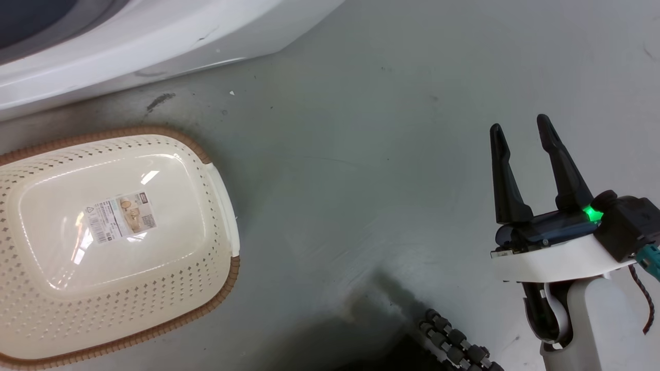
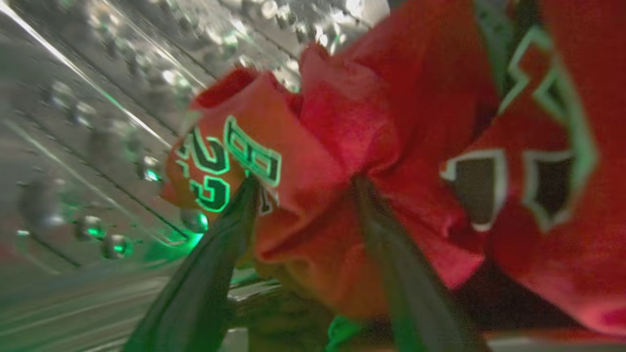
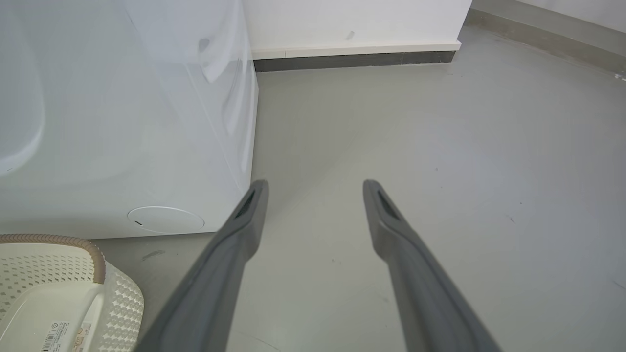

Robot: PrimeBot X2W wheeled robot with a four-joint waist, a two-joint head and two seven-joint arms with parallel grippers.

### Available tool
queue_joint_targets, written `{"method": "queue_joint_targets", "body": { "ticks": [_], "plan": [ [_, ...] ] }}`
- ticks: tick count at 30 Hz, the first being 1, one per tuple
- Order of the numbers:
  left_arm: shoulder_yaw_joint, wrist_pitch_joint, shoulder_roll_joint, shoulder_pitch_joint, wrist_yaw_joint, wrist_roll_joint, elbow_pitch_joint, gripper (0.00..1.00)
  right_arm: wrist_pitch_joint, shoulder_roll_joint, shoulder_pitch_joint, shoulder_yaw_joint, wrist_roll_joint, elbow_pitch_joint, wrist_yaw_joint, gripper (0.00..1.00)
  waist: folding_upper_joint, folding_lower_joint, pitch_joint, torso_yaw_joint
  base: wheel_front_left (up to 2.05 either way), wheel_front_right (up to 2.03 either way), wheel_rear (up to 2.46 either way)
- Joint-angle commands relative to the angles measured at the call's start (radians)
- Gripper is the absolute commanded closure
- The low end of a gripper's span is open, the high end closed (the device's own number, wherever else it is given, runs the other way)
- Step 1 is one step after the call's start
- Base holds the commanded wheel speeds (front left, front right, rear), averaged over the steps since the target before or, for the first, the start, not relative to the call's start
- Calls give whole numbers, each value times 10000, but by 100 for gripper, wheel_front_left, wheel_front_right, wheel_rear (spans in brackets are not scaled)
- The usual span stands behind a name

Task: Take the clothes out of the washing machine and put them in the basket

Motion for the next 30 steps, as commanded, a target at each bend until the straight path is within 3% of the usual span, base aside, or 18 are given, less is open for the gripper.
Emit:
{"method": "queue_joint_targets", "body": {
  "ticks": [1,3,4,5,6,16,30],
  "plan": [
    [28,54,11,-105,59,-77,112,0,-21,22,-24,-25,55,-75,-10,0,0,-1,72,-55,0,0,0],
    [3,-14,73,-127,66,-94,155,0,-21,22,-14,-27,66,-92,-10,0,0,-1,116,-81,0,0,0],
    [-34,-13,90,-116,60,-84,181,5,-21,22,-11,-32,62,-100,-10,0,0,-1,133,-83,0,0,0],
    [-74,-44,77,-95,44,-101,200,67,-21,22,-10,-38,56,-99,-10,0,0,-1,145,-77,0,0,0],
    [-108,-113,46,-90,25,-135,182,100,-21,22,-12,-56,46,-95,-10,0,0,-1,156,-63,0,0,0],
    [-242,-1411,32,-152,57,-235,272,100,-21,22,-119,-167,-216,56,-10,0,0,-1,-31,171,0,0,0],
    [-284,-4512,-736,688,-16,-838,926,100,-21,20,-93,-425,-742,256,-10,0,0,-1,-1652,795,0,0,0]
  ]
}}
